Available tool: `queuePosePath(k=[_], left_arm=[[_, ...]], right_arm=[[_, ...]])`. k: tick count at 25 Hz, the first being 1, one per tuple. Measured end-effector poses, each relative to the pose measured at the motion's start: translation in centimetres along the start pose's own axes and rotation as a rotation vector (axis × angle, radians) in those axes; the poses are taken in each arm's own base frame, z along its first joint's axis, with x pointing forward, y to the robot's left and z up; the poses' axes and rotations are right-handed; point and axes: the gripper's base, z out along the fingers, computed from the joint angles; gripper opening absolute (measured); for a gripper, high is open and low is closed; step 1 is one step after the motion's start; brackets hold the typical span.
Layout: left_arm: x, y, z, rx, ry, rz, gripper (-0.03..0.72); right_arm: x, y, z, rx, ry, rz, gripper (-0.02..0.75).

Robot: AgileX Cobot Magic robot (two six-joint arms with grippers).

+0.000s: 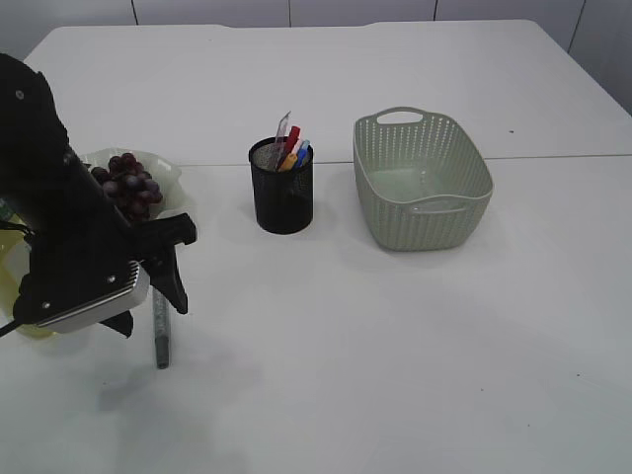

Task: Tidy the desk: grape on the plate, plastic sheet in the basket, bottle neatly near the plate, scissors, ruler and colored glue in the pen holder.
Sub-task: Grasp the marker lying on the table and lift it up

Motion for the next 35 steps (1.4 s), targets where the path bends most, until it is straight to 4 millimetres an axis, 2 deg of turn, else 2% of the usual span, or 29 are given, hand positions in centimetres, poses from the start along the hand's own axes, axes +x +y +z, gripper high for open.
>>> queuePosePath(k=[10,20,35], left_arm=[[0.8,-0.6,2.8,0.039,-0.013,-0.009,0.442],[2.3,-1.3,6.1,0.074,0.06,0.019,0.424],[2.6,-1.4,6.5,0.077,0.078,0.028,0.4]], right_arm=[[0.0,0.0,0.0,0.005,-0.001,-0.002,0.458],[0.0,-0.1,0.0,0.007,-0.001,-0.002,0.459],[0.0,-0.1,0.0,0.007,-0.001,-0.002,0.459]])
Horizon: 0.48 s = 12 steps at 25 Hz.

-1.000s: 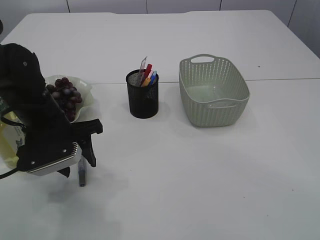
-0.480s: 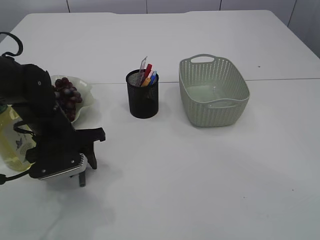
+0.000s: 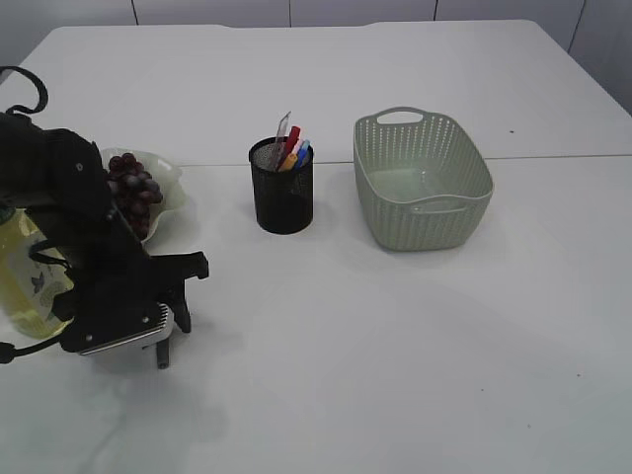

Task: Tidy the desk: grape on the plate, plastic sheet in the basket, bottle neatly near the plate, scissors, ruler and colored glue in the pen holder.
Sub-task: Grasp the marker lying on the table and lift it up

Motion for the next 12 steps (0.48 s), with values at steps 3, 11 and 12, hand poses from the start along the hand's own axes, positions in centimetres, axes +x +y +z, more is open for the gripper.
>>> queuePosePath(k=[3,11,12], left_arm=[[0.25,0.09,0.22,-0.005,0.016,0.001,0.392],[0.51,0.05,0.32,0.006,0.03,0.009,0.371],[0.51,0.01,0.32,0.012,0.03,0.004,0.354]], right_arm=[[0.0,0.0,0.0,0.0,0.0,0.0,0.459],[0.0,0.0,0.0,0.0,0.0,0.0,0.458],[0.0,0.0,0.0,0.0,0.0,0.0,0.459]])
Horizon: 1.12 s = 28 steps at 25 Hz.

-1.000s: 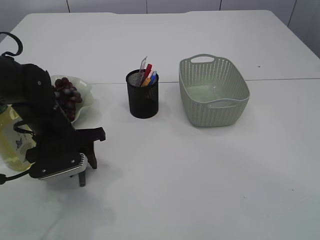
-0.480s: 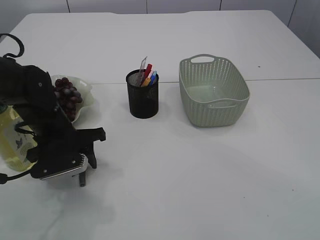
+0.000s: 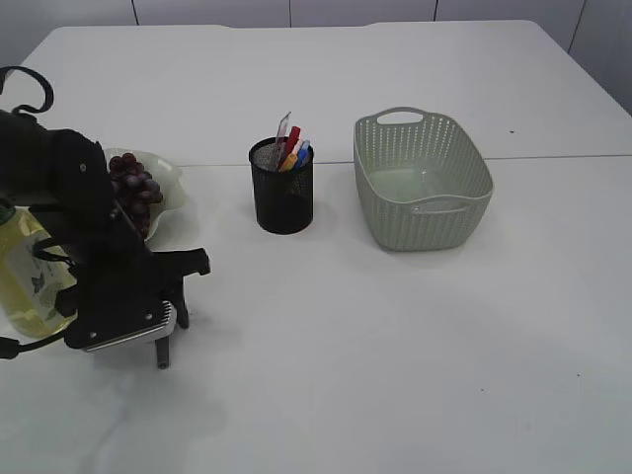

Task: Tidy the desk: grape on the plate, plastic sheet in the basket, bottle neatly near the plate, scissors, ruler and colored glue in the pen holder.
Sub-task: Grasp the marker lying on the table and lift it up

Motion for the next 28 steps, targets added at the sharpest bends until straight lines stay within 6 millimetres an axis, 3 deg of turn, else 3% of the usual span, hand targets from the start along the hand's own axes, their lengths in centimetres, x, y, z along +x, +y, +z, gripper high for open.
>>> queuePosePath(k=[4,9,17,28], left_arm=[[-0.22,-0.39,-0.01,0.048,-0.021,-0.014,0.281],[-0.55,-0.7,-0.05,0.084,-0.057,-0.027,0.251],[-0.61,-0.8,-0.06,0.094,-0.064,-0.027,0.085],[-0.78,-0.74,-0.07,0.092,-0.078,-0.127,0.08]], right_arm=[[0.0,0.0,0.0,0.0,0.0,0.0,0.459],[0.0,0.0,0.0,0.0,0.0,0.0,0.459],[0.01,0.0,0.0,0.0,0.001,0.0,0.459],[0.01,0.0,0.0,0.0,0.001,0.001,0.458]])
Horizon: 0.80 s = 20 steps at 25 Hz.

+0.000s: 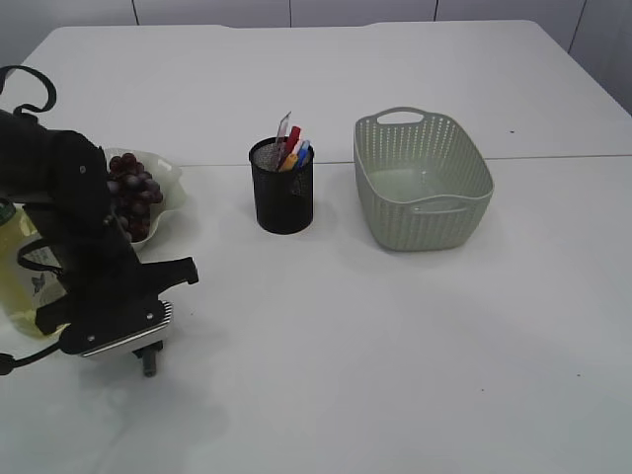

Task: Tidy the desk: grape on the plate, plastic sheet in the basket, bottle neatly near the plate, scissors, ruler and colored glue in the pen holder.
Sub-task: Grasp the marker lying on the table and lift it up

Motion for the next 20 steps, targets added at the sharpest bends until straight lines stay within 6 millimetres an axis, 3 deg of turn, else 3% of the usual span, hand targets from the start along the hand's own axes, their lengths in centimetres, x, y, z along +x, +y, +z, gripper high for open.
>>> queuePosePath(k=[20], left_arm=[[-2.3,1.1,-0.8,-0.023,-0.203,-0.5,0.077]], right_arm=[[0.0,0.1,0.0,-0.007,0.001,0.002,0.458]])
